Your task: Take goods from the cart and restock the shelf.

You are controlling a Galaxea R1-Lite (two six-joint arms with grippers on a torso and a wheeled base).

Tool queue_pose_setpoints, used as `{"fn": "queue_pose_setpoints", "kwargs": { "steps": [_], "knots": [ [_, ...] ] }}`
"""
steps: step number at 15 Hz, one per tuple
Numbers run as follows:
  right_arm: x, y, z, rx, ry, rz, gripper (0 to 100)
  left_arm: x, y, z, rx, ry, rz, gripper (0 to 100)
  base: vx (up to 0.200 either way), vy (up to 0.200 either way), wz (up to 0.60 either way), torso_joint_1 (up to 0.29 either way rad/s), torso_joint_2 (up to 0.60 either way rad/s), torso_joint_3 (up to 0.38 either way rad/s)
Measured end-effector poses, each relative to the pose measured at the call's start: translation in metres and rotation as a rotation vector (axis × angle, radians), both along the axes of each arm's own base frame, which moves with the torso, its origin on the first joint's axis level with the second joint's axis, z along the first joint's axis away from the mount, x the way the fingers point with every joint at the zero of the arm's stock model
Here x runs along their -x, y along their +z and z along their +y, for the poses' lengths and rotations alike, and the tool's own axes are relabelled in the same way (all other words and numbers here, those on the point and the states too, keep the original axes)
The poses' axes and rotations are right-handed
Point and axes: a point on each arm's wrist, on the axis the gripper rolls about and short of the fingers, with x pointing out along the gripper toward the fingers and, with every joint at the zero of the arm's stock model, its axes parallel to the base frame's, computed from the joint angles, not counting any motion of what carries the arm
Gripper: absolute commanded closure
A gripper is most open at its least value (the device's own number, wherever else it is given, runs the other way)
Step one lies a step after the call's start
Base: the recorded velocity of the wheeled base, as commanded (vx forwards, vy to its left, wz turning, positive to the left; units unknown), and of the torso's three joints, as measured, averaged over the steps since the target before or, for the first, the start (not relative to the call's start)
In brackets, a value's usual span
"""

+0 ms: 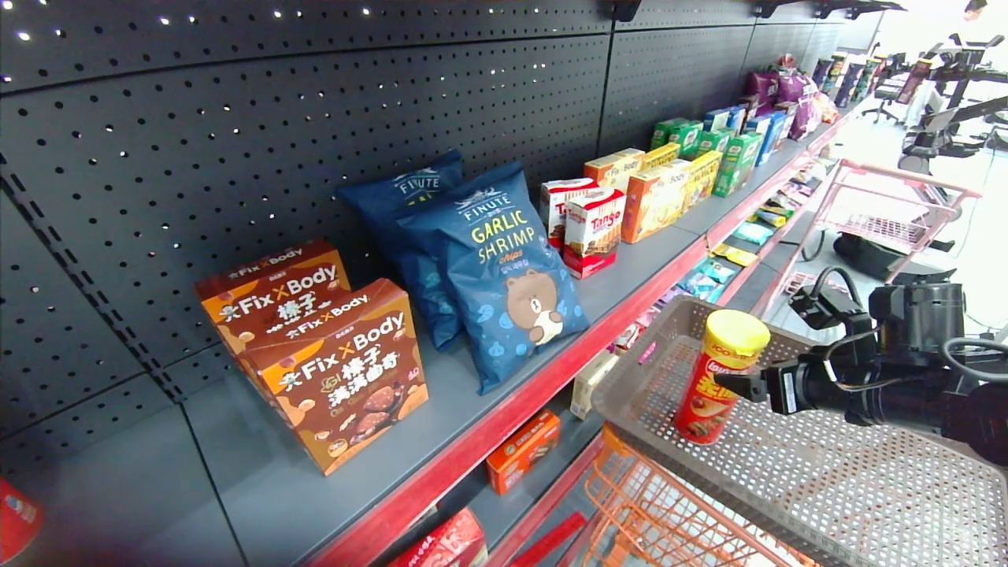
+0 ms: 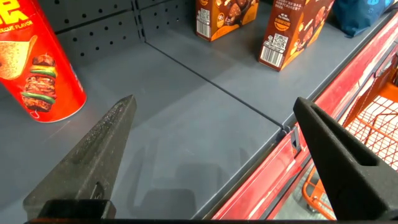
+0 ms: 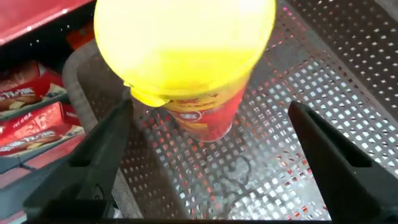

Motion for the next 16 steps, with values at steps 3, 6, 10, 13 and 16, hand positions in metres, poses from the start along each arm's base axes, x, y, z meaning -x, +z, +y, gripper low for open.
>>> {"fn": "queue_pose_setpoints", "kwargs": {
  "steps": [3, 6, 10, 13, 16],
  "knots": [
    [-0.006, -0.007, 0.001, 0.015, 0.012, -0.037, 0, 0.000, 0.000, 0.000, 0.000, 0.000, 0.000, 0, 0.000, 0.000, 0.00, 0.000, 0.00, 0.000],
    [-0.012, -0.018, 0.004, 0.015, 0.020, -0.073, 0, 0.000, 0.000, 0.000, 0.000, 0.000, 0.000, 0, 0.000, 0.000, 0.00, 0.000, 0.00, 0.000],
    [-0.011, -0.033, 0.008, 0.010, 0.031, -0.087, 0, 0.000, 0.000, 0.000, 0.000, 0.000, 0.000, 0, 0.000, 0.000, 0.00, 0.000, 0.00, 0.000],
    [-0.014, -0.043, 0.010, 0.008, 0.038, -0.114, 0, 0.000, 0.000, 0.000, 0.000, 0.000, 0.000, 0, 0.000, 0.000, 0.00, 0.000, 0.00, 0.000],
    [-0.019, -0.050, 0.011, 0.012, 0.042, -0.111, 0, 0.000, 0.000, 0.000, 0.000, 0.000, 0.000, 0, 0.000, 0.000, 0.00, 0.000, 0.00, 0.000]
  ]
}}
